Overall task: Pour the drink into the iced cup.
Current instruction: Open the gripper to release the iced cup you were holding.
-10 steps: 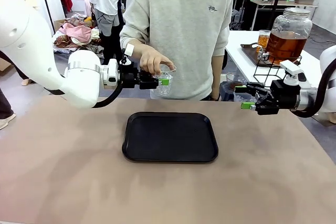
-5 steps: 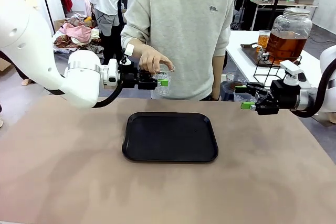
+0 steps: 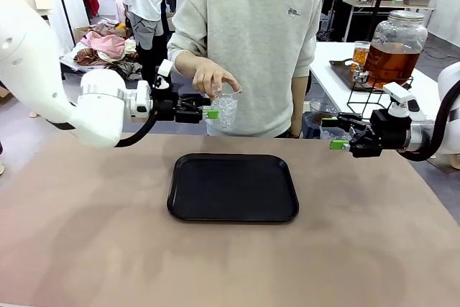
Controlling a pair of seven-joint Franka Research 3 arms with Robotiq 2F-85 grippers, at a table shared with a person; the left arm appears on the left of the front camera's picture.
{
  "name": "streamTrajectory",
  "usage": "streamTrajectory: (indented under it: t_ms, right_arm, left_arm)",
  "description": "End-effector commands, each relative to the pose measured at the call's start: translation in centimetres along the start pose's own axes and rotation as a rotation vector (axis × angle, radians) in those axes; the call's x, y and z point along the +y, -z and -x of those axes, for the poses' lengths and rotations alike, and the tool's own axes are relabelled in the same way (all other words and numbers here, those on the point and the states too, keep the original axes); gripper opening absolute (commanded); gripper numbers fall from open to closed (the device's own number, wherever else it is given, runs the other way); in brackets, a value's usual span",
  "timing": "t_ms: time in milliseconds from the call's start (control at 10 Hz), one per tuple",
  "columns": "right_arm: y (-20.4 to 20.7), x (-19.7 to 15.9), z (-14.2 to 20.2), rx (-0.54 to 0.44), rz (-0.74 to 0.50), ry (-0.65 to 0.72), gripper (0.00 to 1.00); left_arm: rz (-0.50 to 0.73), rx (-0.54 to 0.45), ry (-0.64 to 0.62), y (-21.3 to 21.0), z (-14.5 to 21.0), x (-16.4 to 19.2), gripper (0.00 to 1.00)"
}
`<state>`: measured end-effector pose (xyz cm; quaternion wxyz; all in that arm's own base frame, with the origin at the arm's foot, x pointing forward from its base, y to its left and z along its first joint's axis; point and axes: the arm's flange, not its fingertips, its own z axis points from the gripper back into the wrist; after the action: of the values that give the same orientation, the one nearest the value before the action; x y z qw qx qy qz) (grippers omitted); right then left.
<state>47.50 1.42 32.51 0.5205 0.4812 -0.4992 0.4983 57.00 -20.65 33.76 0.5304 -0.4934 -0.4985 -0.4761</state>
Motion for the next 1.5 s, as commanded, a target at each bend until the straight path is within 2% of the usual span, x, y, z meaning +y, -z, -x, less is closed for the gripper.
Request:
streamTrajectory:
  t_ms: [0, 100, 300, 700, 1000, 1400]
  right_arm:
    - [0.1, -0.1, -0.3, 0.001, -0.002, 0.001, 1.00]
    - [0.1, -0.1, -0.3, 0.001, -0.002, 0.001, 1.00]
    - [0.1, -0.1, -0.3, 0.001, -0.002, 0.001, 1.00]
    - [0.1, -0.1, -0.3, 0.001, -0.002, 0.001, 1.00]
    - [0.1, -0.1, -0.3, 0.001, -0.002, 0.001, 1.00]
    - [0.1, -0.1, -0.3, 0.001, -0.002, 0.001, 1.00]
  left_arm:
    - [0.015, 0.027, 0.007, -3.1, -0.1, -1.8, 1.00]
    - [0.008, 0.054, 0.010, -5.0, 0.2, -2.3, 1.00]
    - [-0.029, 0.029, 0.029, -8.7, 0.9, -4.5, 1.00]
    - [-0.008, 0.038, 0.105, -12.8, 2.8, -9.1, 1.00]
    - [-0.028, 0.050, 0.102, -14.3, 2.9, -10.0, 1.00]
    - [-0.026, 0.055, 0.087, -13.9, 3.5, -9.6, 1.00]
